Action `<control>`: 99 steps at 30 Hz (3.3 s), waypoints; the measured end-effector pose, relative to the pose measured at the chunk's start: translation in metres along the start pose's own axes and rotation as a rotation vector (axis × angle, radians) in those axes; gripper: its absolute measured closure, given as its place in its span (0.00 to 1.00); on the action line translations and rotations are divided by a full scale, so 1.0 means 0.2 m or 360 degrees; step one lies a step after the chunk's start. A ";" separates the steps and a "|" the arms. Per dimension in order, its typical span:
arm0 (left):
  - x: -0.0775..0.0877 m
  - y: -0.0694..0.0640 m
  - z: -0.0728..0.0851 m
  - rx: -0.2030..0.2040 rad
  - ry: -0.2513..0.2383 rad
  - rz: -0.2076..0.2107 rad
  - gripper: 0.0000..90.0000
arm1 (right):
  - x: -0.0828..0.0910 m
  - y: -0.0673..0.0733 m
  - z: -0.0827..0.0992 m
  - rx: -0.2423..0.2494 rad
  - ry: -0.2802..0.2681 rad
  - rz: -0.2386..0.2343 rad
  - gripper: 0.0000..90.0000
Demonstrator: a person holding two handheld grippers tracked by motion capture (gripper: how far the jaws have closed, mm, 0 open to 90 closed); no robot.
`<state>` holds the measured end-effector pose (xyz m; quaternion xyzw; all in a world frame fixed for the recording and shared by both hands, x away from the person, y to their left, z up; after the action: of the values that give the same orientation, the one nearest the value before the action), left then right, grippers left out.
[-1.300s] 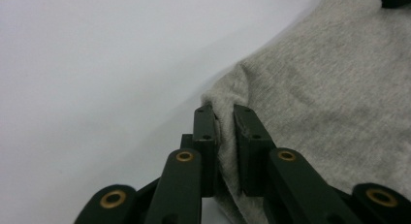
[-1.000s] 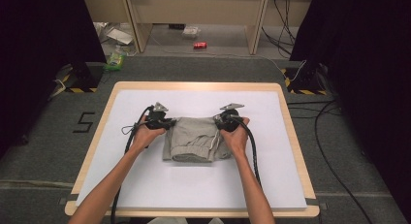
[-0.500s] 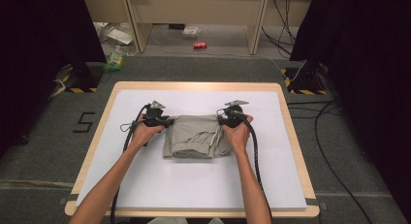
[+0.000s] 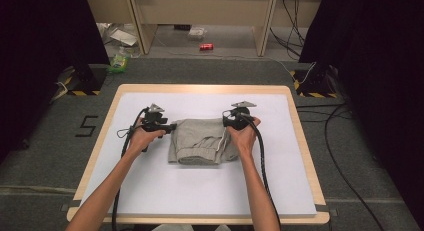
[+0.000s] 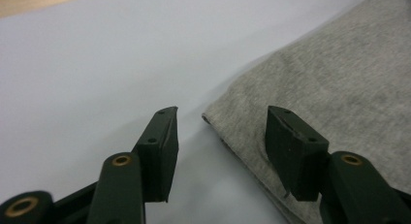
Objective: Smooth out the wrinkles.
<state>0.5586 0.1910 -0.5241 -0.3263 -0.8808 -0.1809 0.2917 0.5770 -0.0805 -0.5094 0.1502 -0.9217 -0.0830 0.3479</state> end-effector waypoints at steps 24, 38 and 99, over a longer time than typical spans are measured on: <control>0.25 -0.06 0.07 -0.0040 -0.0028 0.0053 0.45 | 0.21 0.01 0.04 0.0118 0.0079 -0.0062 0.43; 0.35 -0.13 0.20 0.0090 -0.0068 0.0135 0.34 | 0.37 0.08 0.13 0.0227 0.0072 -0.0171 0.41; 0.61 -0.51 0.57 -0.0093 -0.0002 0.0139 0.21 | 0.68 -0.03 0.68 0.0236 0.0195 -0.0209 0.30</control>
<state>0.3696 0.2324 -0.5472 -0.3730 -0.8601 -0.1933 0.2892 0.3906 -0.1239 -0.5288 0.2404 -0.8905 -0.0280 0.3853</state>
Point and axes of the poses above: each handheld gripper's, and its own axes: x roughly backward along the jaws, z roughly out of its underside, y roughly to its left, the point moved 7 cm from there along -x, roughly forward along the jaws, and after that the axes turned 15 degrees about -x, right-handed, at the moved point
